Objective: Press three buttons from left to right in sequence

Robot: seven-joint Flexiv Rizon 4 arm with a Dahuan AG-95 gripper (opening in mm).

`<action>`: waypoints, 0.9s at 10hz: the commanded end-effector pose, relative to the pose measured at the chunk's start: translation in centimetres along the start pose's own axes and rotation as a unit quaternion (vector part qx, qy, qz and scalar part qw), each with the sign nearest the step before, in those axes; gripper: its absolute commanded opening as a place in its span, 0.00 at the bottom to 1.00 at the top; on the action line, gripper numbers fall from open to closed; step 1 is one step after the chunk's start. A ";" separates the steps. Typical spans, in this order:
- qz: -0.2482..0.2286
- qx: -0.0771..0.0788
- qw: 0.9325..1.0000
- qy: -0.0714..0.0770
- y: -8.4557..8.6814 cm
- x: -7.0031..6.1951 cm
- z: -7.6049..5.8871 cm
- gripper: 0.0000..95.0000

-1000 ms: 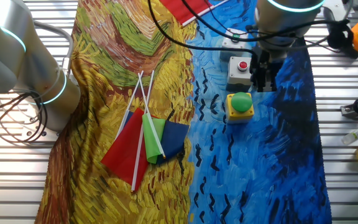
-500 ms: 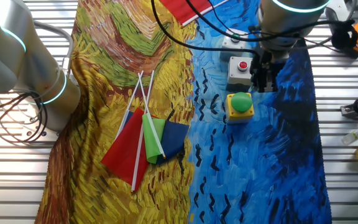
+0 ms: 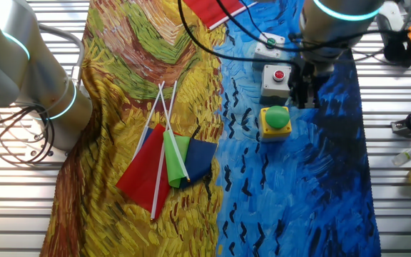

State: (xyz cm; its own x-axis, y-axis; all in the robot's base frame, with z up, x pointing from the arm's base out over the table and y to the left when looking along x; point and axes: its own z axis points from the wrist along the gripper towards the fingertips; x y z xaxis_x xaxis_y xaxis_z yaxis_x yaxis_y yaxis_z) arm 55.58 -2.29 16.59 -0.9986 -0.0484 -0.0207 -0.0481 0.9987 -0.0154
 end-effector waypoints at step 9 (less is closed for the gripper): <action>-0.002 -0.008 1.000 -0.007 -0.8 -0.1 3.8 0.00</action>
State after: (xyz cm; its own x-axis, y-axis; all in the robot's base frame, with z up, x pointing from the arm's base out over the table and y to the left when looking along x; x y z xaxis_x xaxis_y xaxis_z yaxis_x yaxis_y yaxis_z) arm 55.72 -3.15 12.93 -0.9981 -0.0518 -0.0324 -0.0518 0.9987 -0.0031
